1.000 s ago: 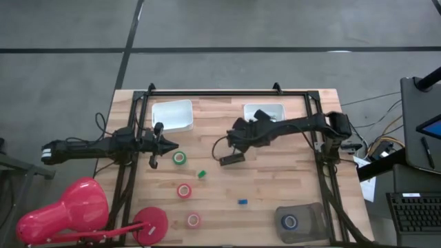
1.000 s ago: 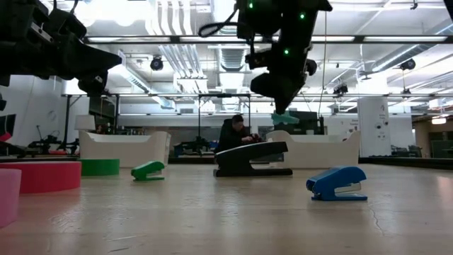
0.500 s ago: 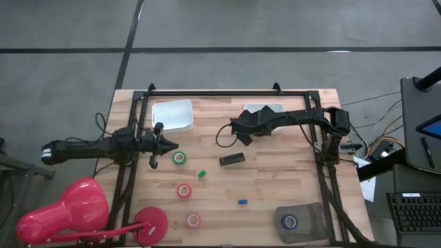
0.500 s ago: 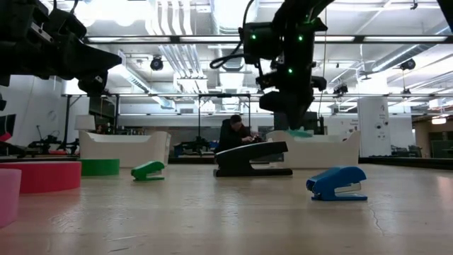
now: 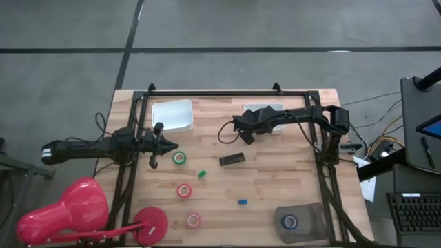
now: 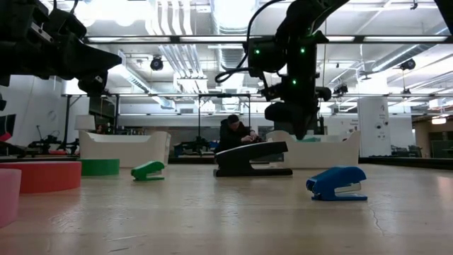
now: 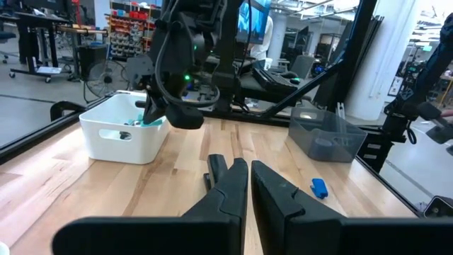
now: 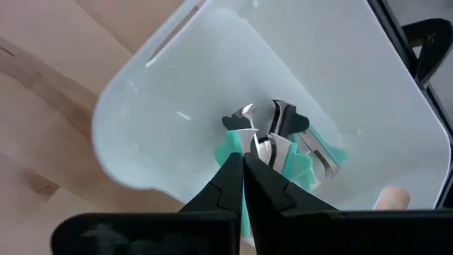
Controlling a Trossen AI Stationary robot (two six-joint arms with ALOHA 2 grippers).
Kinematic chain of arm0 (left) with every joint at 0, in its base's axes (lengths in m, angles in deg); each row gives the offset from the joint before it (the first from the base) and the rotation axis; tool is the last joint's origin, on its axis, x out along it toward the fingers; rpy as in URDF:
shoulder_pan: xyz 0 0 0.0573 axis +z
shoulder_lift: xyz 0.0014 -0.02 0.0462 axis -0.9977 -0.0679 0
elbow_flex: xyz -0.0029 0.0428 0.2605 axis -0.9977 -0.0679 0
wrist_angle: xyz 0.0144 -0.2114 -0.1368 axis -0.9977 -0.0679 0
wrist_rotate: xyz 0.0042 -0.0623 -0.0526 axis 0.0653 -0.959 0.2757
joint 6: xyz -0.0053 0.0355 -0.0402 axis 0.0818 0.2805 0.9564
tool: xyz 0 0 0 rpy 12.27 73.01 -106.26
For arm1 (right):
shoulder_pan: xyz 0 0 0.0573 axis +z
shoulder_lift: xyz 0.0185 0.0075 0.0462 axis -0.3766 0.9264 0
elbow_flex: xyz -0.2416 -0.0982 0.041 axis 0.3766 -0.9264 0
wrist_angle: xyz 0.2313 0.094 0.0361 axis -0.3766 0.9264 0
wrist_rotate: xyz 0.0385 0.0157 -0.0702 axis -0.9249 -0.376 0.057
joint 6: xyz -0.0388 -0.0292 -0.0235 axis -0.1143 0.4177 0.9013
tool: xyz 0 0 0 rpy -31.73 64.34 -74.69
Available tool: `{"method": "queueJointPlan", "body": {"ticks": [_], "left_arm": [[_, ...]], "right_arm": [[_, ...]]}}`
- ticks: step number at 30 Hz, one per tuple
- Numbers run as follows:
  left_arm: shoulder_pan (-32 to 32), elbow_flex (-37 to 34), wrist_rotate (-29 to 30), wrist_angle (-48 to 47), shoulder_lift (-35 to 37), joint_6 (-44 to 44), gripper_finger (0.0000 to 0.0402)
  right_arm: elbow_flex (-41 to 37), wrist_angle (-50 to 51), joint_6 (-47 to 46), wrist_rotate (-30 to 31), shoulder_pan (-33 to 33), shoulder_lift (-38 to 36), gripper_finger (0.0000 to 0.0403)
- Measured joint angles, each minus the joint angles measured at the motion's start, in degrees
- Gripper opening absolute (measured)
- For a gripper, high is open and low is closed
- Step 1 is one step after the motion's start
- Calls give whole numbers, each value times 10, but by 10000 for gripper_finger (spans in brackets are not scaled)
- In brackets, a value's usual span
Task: Pick and place Stapler, Stapler remover, tape
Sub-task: Put the green staple remover into the right white bin, then put the red tape into the black bin
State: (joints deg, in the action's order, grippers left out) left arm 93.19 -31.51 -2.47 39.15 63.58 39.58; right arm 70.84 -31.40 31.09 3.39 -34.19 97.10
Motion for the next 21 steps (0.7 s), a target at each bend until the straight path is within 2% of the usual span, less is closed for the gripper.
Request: {"method": "queueJointPlan", "body": {"ticks": [10, 15, 21], "left_arm": [[0, 0, 0, 0, 0, 0, 23], [0, 0, 0, 0, 0, 0, 23], [0, 0, 0, 0, 0, 0, 23]], "right_arm": [[-1, -7, 8, 0, -7, 1, 8], [-1, -13, 5, -19, -7, 1, 11], [0, -13, 7, -18, -7, 1, 53]]}}
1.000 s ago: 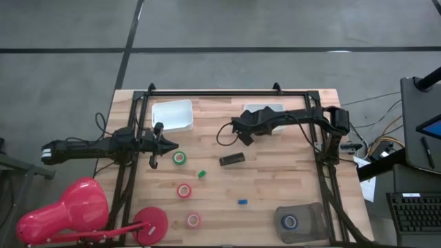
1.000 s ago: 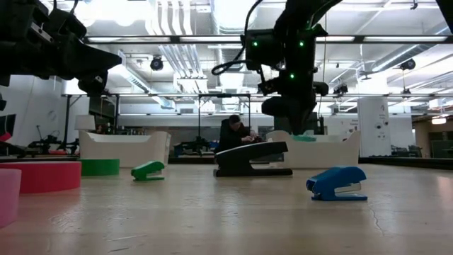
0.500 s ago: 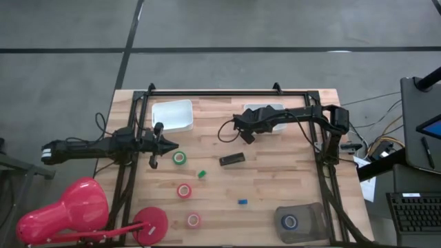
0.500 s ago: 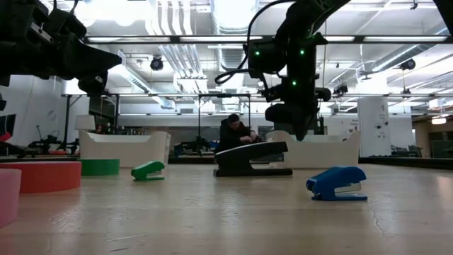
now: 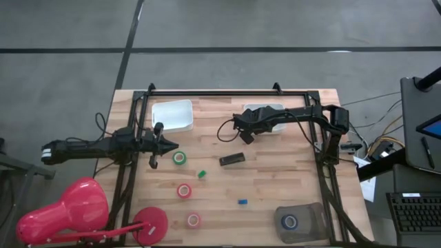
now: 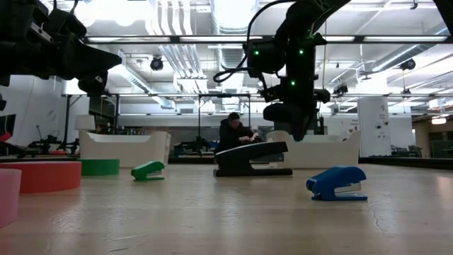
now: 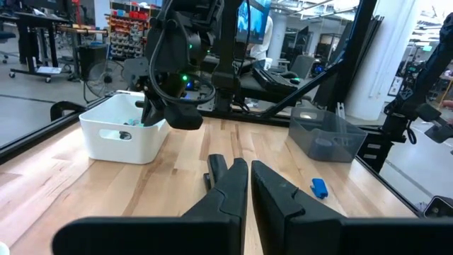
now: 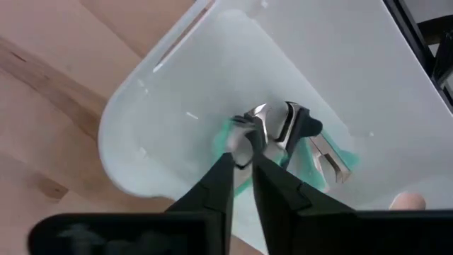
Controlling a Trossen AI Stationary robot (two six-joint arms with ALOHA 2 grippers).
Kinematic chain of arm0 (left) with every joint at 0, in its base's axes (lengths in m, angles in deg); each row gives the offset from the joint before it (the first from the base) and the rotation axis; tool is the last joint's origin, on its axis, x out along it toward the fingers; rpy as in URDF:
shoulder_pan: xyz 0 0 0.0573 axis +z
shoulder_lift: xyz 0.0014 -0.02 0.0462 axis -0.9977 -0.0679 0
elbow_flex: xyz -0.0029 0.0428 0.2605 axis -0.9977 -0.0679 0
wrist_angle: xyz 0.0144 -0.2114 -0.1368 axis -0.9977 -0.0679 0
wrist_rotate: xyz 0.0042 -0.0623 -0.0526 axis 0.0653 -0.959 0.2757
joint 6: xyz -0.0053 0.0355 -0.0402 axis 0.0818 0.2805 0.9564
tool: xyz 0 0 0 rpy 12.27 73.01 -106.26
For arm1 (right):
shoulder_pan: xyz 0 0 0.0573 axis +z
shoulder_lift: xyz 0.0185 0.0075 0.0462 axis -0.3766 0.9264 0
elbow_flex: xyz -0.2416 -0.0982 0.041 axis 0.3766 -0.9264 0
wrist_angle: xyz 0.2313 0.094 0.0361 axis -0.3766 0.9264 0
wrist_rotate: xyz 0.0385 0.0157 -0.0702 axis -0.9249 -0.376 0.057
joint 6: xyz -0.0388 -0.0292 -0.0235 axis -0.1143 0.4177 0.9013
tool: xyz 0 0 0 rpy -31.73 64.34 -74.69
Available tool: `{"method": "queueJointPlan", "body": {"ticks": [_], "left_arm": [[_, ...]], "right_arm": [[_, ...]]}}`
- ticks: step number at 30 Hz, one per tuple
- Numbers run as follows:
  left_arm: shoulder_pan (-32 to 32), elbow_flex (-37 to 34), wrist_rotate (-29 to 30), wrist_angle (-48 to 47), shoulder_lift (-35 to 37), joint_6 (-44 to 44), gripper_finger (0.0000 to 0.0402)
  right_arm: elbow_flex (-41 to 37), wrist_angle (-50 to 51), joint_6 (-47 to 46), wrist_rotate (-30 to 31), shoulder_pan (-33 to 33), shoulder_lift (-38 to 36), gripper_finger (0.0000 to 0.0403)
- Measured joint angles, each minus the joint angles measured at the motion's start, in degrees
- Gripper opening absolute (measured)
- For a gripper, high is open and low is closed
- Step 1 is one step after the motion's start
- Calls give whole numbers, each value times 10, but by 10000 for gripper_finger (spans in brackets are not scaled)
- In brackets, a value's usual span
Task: Pick and place Stapler, Stapler remover, tape
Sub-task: Put the red tape into the black bin
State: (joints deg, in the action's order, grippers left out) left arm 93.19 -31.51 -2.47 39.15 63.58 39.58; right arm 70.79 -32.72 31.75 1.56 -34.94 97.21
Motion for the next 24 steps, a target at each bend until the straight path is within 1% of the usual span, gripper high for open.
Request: {"method": "queueJointPlan", "body": {"ticks": [4, 8, 13, 18, 22, 24], "left_arm": [[0, 0, 0, 0, 0, 0, 23], [0, 0, 0, 0, 0, 0, 23], [0, 0, 0, 0, 0, 0, 23], [0, 0, 0, 0, 0, 0, 23], [0, 0, 0, -1, 0, 0, 23], [0, 0, 0, -4, 0, 0, 23]], "right_arm": [[6, 3, 4, -4, 2, -5, 83], [11, 2, 11, 2, 23, -33, 89], [12, -6, 19, 17, 77, -91, 71], [7, -27, 43, 29, 154, -151, 46], [4, -52, 61, 32, 214, -185, 16], [0, -65, 76, 50, 243, -195, 10]]}}
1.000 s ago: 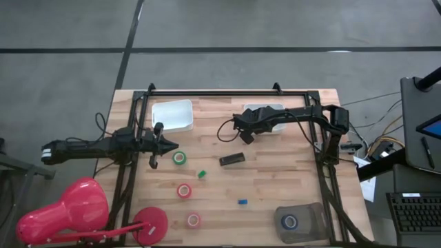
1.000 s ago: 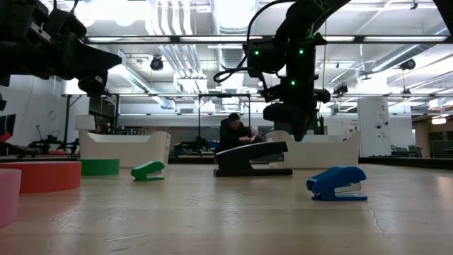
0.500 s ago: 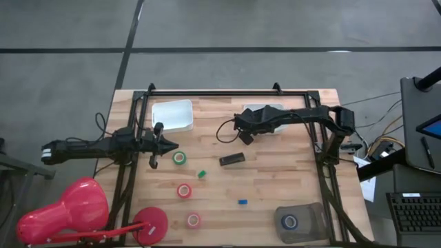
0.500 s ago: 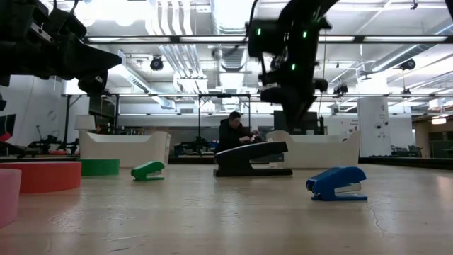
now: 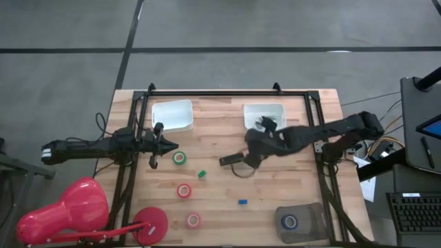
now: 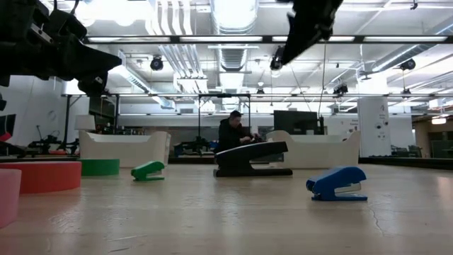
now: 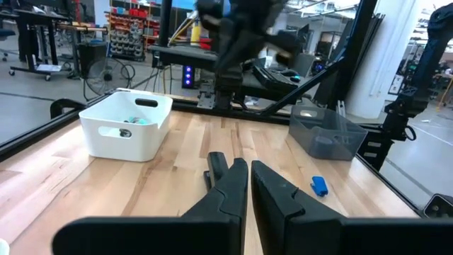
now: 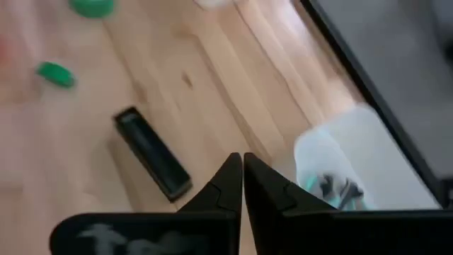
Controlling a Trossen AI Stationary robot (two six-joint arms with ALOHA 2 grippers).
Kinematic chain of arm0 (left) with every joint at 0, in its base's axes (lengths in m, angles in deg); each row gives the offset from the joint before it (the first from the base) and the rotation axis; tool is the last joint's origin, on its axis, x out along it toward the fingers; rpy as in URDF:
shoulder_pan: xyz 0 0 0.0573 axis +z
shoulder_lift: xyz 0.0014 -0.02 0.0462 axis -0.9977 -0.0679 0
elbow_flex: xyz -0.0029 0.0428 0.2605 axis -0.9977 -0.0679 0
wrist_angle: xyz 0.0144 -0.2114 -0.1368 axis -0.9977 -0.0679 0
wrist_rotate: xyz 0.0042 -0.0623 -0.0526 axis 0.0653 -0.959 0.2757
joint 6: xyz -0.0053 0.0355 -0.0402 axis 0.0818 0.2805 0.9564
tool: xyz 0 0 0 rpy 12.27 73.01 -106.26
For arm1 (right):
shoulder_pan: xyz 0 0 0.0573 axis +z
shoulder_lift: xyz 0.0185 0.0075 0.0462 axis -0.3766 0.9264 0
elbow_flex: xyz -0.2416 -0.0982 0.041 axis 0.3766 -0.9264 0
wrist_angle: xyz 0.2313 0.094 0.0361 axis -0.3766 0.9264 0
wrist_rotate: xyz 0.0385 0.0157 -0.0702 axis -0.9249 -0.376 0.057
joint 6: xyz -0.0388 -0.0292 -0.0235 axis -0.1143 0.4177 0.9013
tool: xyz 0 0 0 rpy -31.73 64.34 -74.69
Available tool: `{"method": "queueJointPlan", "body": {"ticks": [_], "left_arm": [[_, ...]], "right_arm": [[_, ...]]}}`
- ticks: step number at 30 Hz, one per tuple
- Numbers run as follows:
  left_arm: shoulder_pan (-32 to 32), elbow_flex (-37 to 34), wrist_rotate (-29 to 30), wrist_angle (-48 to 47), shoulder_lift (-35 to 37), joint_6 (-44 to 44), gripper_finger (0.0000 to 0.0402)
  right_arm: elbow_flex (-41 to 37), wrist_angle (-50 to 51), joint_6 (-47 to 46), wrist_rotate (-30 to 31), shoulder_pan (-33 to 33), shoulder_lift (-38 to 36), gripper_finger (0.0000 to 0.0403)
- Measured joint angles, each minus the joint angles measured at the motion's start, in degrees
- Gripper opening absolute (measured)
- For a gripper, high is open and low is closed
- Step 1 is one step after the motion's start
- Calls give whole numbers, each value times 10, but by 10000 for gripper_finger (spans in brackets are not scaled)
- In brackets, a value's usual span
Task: Pick and place Stapler, Stapler remover, tape
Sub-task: Put the red tape into the black bin
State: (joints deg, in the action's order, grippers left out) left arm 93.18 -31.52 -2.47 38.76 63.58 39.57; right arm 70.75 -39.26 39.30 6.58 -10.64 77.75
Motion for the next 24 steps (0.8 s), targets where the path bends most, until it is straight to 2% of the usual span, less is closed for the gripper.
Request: {"method": "queueJointPlan", "body": {"ticks": [2, 6, 10, 16, 19, 21, 24], "left_arm": [[0, 0, 0, 0, 0, 0, 23], [0, 0, 0, 0, 0, 0, 23], [0, 0, 0, 0, 0, 0, 23], [0, 0, 4, 26, 0, 1, 23], [0, 0, 10, 67, 0, 31, 23], [0, 0, 45, 106, -2, 58, 23], [0, 1, 127, 146, -11, 193, 23]], "right_arm": [[-6, -7, 7, 23, 28, -8, 9], [-28, -48, 22, 27, 73, -25, 8], [-65, -152, 87, 18, 104, -41, 8], [-136, -311, 192, -115, 110, -88, 8], [-165, -347, 231, -149, 103, -125, 8], [-182, -367, 240, -151, 98, -152, 8], [-212, -407, 242, -151, 90, -187, 8]]}}
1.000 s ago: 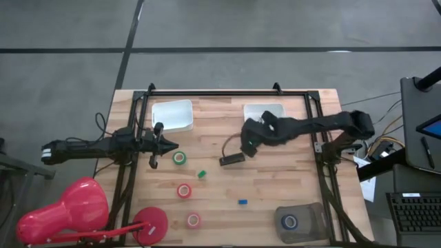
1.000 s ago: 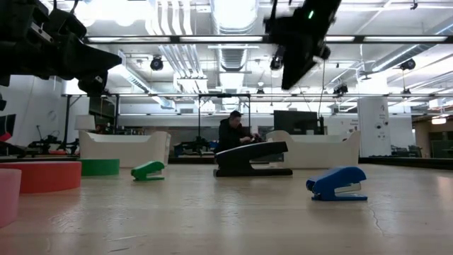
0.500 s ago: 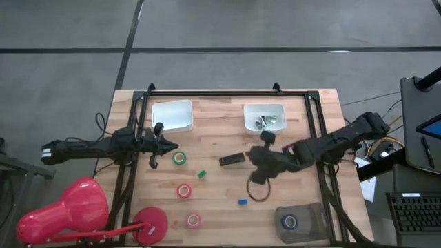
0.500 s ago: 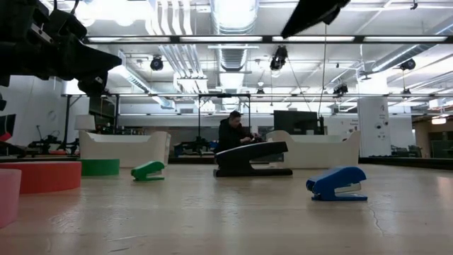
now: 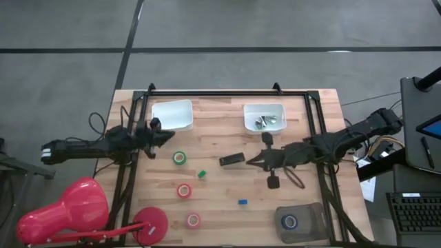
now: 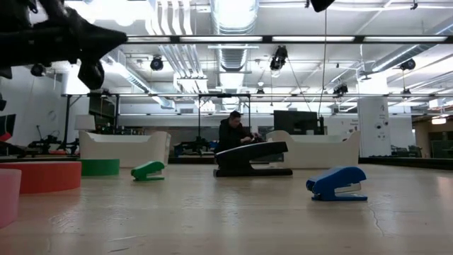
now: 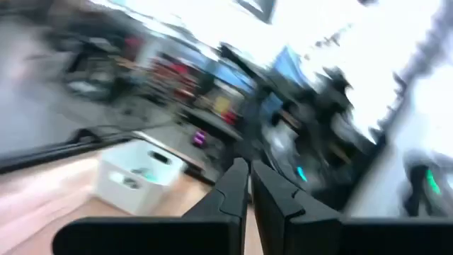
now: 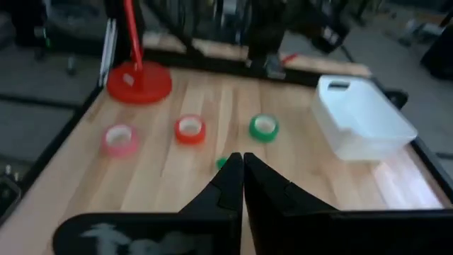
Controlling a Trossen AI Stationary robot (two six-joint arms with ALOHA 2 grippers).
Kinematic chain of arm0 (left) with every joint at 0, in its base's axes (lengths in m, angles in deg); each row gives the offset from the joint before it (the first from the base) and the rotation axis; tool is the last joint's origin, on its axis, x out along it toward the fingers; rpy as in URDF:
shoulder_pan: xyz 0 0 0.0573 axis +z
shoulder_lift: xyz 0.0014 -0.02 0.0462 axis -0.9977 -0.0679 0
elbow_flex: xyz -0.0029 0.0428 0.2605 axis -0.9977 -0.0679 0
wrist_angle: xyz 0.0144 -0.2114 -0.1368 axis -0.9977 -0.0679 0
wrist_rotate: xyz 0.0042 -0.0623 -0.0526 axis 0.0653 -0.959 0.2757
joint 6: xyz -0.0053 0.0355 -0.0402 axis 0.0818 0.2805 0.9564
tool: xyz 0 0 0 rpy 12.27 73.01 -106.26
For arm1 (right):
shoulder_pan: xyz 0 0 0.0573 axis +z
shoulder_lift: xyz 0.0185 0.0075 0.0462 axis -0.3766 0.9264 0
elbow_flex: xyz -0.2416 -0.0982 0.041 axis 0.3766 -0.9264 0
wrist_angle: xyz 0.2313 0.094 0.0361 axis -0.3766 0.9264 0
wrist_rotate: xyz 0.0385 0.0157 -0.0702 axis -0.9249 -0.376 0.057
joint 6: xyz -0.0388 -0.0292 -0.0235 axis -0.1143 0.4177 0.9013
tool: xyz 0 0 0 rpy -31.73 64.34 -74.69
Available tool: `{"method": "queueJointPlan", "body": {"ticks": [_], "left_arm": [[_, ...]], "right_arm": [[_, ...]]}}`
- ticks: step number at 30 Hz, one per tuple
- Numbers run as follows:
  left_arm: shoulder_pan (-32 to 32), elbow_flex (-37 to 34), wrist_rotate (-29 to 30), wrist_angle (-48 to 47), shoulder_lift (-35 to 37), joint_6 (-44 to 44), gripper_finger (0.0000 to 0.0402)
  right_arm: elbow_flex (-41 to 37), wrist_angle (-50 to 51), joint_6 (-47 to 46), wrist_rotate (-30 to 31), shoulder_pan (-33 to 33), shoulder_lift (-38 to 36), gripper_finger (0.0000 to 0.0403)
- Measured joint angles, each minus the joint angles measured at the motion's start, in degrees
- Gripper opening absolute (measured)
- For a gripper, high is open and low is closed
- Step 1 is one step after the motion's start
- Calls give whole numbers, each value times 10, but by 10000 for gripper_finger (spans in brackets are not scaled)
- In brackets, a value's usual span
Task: Pick and place Stapler, Stapler remover, tape
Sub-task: Put the red tape into the black bin
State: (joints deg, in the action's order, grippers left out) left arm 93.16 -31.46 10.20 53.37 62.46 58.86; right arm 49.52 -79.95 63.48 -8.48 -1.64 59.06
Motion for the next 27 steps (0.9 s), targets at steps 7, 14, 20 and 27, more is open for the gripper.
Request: {"method": "queueJointPlan", "body": {"ticks": [7, 14, 20, 27], "left_arm": [[-7, 1, 32, 44, -67, 122, 23], [-30, 25, -90, 112, -181, 148, 23], [-35, 68, -162, 89, -235, 164, 23], [-158, 160, -116, -165, -289, 94, 23]], "right_arm": [[-51, -72, 8, -3, -4, -51, 8], [-75, -73, -27, -7, 4, -69, 8], [-82, -73, -40, -10, 12, -57, 8], [-82, -72, -37, -11, 14, -57, 8]]}}
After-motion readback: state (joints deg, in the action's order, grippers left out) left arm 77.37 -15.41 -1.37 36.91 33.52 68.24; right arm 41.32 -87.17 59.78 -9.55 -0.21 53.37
